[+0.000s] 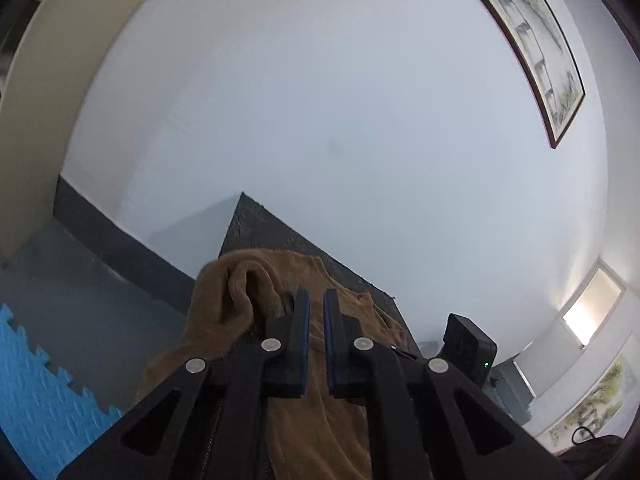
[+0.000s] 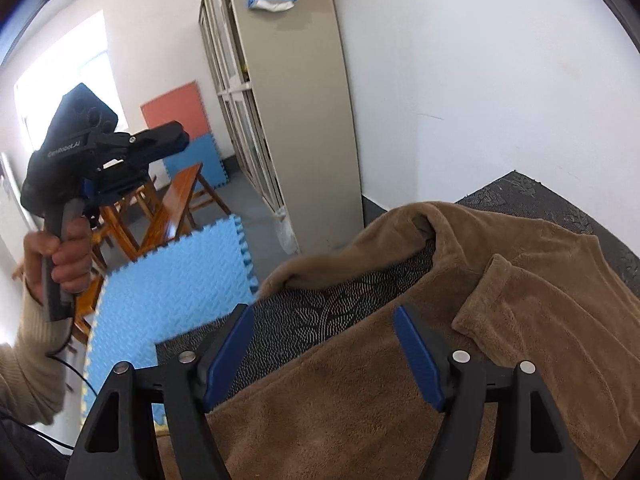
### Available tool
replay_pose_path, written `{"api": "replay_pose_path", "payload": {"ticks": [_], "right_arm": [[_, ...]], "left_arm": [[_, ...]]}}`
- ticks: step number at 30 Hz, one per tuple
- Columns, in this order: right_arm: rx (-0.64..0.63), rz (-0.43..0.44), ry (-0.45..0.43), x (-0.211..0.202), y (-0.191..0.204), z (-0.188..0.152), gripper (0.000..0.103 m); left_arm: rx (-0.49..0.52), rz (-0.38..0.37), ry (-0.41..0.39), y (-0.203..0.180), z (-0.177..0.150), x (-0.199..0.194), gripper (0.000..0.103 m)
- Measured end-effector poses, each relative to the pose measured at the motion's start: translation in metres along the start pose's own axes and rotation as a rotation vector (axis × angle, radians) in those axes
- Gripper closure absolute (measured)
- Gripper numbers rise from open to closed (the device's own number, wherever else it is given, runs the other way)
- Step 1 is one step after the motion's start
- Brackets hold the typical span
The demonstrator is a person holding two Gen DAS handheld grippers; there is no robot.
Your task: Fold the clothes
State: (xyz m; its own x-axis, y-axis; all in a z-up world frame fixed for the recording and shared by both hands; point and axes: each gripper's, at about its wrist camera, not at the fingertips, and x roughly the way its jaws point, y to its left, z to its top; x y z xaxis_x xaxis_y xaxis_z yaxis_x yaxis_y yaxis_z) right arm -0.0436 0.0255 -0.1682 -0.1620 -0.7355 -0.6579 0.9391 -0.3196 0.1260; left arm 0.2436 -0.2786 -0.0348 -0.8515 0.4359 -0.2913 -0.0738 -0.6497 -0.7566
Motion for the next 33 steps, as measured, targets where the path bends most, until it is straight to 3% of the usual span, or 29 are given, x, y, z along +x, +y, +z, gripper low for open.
{"api": "replay_pose_path", "payload": {"ticks": [1, 2, 3, 5, 11, 18, 23, 26, 29, 33], "right_arm": [[-0.004, -0.005, 0.006, 0.001, 0.001, -0.002, 0.028], [0.006, -0.004, 0.012, 0.002, 0.0, -0.005, 0.028], [0.016, -0.002, 0.018, 0.003, -0.002, -0.007, 0.028], [0.041, -0.001, 0.029, 0.005, -0.008, -0.011, 0.027], [0.071, -0.016, 0.053, 0.011, -0.014, -0.012, 0.023], [0.032, -0.031, 0.081, 0.026, -0.006, -0.006, 0.023], [0.01, -0.062, 0.083, 0.029, -0.005, -0.004, 0.023], [0.024, -0.077, 0.079, 0.03, -0.009, -0.002, 0.023], [0.052, -0.081, 0.079, 0.033, -0.015, 0.0, 0.023], [0.056, -0.083, 0.076, 0.035, -0.018, 0.002, 0.023]], "left_arm": [[-0.075, -0.016, 0.02, 0.017, -0.005, 0.005, 0.064], [-0.17, -0.021, 0.032, 0.037, -0.011, 0.008, 0.029], [-0.267, -0.024, 0.043, 0.057, -0.018, 0.011, 0.014], [-0.409, -0.033, 0.069, 0.092, -0.037, 0.018, 0.014], [-0.639, -0.138, 0.162, 0.141, -0.067, 0.044, 0.001], [-0.769, -0.181, 0.226, 0.172, -0.063, 0.079, 0.001], [-0.93, -0.309, 0.327, 0.194, -0.073, 0.106, 0.0], [-0.988, -0.325, 0.365, 0.206, -0.081, 0.124, 0.0], [-1.054, -0.304, 0.341, 0.223, -0.088, 0.136, 0.0], [-1.108, -0.246, 0.212, 0.249, -0.084, 0.127, 0.001]]}}
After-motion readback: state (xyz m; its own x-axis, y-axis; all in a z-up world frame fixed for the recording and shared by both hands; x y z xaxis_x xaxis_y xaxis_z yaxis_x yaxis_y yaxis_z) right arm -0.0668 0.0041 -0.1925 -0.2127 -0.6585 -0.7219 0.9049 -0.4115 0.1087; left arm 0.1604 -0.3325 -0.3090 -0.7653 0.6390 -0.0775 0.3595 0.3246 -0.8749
